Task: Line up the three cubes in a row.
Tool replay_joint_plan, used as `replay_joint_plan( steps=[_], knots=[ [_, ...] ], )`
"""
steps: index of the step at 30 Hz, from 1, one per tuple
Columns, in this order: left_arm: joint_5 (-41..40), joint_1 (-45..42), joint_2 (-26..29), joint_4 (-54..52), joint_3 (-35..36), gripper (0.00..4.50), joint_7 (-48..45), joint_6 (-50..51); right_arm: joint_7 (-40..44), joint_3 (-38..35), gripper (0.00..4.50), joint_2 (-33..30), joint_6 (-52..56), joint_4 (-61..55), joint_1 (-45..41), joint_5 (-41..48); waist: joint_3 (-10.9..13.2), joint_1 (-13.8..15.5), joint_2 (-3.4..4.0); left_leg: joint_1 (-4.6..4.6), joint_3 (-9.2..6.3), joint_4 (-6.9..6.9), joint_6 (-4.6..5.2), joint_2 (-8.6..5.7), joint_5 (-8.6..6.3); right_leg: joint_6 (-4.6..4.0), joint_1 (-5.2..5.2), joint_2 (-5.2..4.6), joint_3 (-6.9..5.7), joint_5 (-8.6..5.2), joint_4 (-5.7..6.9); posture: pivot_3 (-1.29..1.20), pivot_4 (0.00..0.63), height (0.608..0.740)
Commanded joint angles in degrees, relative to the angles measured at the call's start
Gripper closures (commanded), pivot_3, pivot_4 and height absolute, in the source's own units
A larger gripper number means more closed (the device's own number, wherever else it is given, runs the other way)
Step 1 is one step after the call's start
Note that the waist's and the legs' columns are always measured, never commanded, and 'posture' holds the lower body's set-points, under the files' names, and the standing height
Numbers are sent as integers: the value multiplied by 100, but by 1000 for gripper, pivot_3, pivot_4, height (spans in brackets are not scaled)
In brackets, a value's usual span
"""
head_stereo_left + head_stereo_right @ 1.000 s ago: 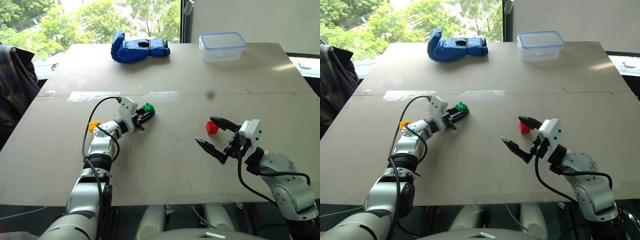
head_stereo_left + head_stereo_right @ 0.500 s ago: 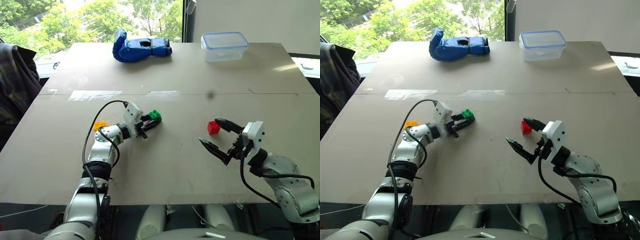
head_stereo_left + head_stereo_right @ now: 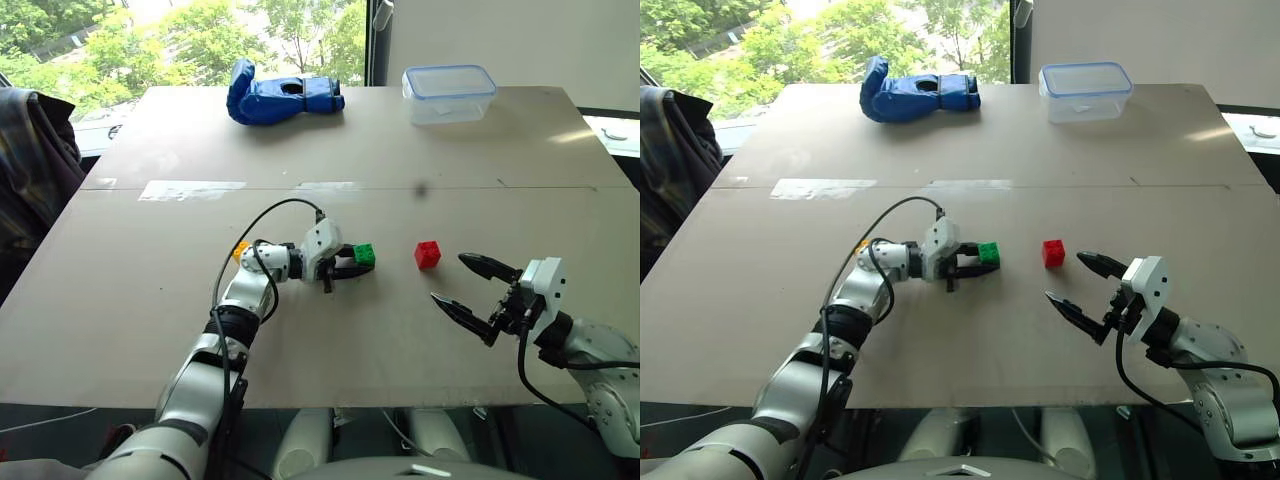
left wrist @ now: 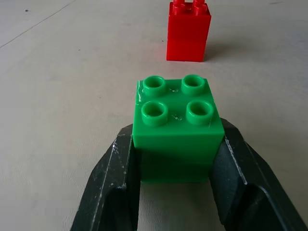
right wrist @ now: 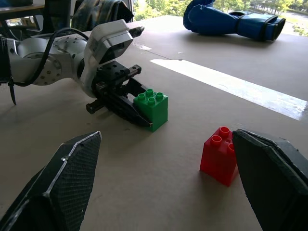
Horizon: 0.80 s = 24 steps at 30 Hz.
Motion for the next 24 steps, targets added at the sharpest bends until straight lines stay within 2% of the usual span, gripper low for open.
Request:
replay_joint_plan(
  steps=[1,12,24],
  knots=[
    [187,-367,-120,715,-90,3184,-317,-541,-19,-207,0,17,-121,-184,51,110,1,-7,-2,0,1,0,0,0,0,0,0,0,1,0,0,0,150,740],
    [259,-795,-373,1749,45,3184,-818,-1111,-124,-195,0,127,-252,-287,234,38,2,-12,-2,-1,-2,3,2,0,-1,1,0,1,-1,-1,0,0,150,740],
    [361,-962,-297,2016,157,3184,-1051,-1093,-69,-188,0,87,-274,-253,202,26,2,-23,-3,-3,-2,12,3,0,-2,1,0,2,-1,-1,5,0,150,740]
  ],
)
